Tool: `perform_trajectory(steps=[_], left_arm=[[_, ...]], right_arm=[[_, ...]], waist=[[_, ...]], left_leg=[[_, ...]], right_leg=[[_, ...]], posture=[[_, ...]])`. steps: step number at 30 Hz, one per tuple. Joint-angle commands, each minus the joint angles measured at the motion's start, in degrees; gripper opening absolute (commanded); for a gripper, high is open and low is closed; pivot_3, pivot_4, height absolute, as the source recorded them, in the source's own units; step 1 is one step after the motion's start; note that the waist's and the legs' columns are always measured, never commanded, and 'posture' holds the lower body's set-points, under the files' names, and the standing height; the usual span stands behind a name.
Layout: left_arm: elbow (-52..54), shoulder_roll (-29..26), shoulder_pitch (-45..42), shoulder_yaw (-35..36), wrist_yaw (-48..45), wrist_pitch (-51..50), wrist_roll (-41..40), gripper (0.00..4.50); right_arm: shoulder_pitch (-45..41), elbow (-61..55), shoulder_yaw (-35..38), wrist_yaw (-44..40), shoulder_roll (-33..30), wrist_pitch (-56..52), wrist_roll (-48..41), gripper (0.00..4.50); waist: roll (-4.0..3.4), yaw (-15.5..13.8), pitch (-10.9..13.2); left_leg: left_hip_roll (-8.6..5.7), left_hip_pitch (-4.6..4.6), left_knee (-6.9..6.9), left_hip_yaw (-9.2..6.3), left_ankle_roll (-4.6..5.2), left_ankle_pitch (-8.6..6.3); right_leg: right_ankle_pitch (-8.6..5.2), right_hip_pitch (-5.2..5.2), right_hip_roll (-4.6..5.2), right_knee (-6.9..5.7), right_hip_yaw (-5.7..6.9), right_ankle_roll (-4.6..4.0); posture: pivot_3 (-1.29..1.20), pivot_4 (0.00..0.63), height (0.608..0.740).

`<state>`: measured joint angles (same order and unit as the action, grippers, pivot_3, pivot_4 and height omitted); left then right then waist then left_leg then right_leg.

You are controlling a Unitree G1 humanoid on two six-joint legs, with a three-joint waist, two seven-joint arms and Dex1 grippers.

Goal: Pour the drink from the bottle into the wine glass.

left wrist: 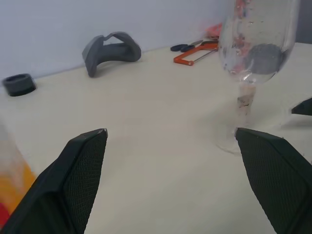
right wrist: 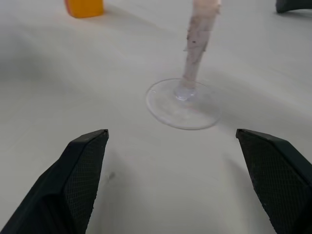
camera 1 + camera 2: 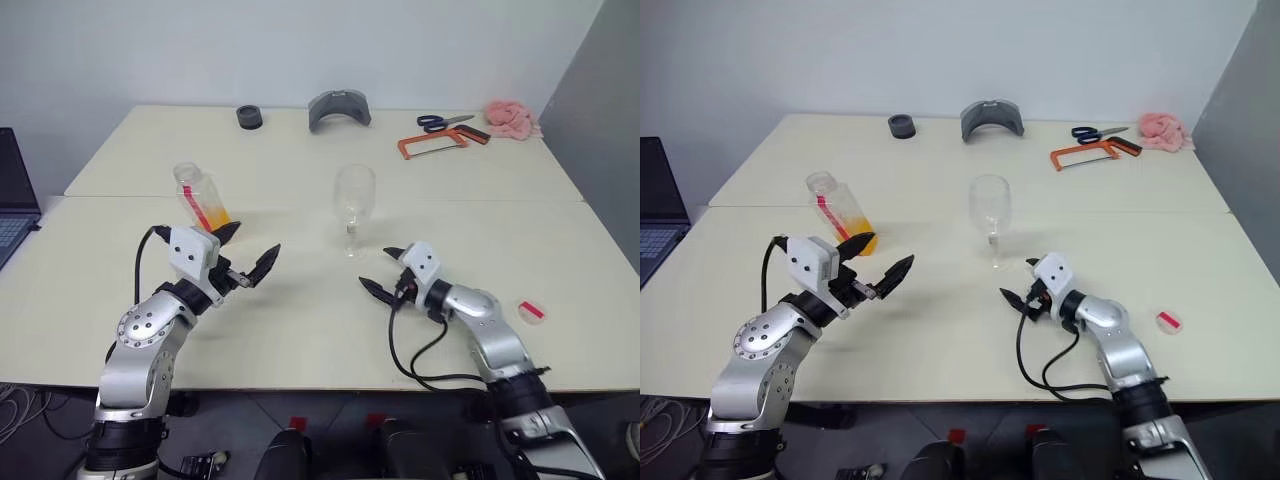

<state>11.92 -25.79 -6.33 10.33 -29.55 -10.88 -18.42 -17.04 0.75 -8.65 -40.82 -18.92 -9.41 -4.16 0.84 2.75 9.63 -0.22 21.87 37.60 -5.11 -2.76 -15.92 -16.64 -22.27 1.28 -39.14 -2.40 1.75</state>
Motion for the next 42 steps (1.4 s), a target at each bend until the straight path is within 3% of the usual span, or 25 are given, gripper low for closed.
perform_trajectory(steps=[1, 11, 41, 42], left_arm=[[-3.1, 0.5, 1.7, 2.1, 5.4, 4.9, 5.8, 4.5], [-13.5, 2.7, -4.2, 5.3, 14.8, 6.8, 8.6, 4.5], [-42.2, -1.8, -27.6, 3.8, 8.1, 11.9, 9.0, 4.5], [-43.2, -1.7, -28.3, 3.7, 7.6, 12.2, 8.9, 4.31]], right_arm=[[2.9, -13.7, 0.5, -3.6, -3.0, -5.0, -5.1, 4.47], [-0.4, -26.5, -0.2, -5.7, -6.4, -17.2, -14.4, 4.47], [-4.6, -27.1, -5.2, -3.1, -5.3, -18.3, -12.6, 4.47], [-4.8, -27.2, -5.3, -3.0, -5.3, -18.4, -12.6, 4.49]], waist=[[0.02, 0.0, 0.0], [0.08, -0.9, 0.0], [0.2, -0.9, 0.1], [0.2, -0.9, 0.1]], left_leg=[[0.0, 0.0, -0.08, 0.01, 0.0, 0.0], [-0.08, 0.01, -0.1, -0.1, 0.0, 0.0], [-0.14, 0.07, -0.09, -0.17, -0.03, 0.02], [-0.15, 0.07, -0.09, -0.18, -0.03, 0.02]], right_leg=[[0.01, 0.02, 0.0, 0.08, 0.0, 0.02], [0.03, 0.04, -0.04, 0.15, 0.13, 0.05], [0.03, 0.0, -0.03, 0.15, 0.22, 0.05], [0.03, 0.0, -0.03, 0.15, 0.22, 0.05]], posture=[[0.0, 0.15, 0.74], [0.0, 0.15, 0.74], [0.0, 0.15, 0.74], [0.0, 0.15, 0.74]])
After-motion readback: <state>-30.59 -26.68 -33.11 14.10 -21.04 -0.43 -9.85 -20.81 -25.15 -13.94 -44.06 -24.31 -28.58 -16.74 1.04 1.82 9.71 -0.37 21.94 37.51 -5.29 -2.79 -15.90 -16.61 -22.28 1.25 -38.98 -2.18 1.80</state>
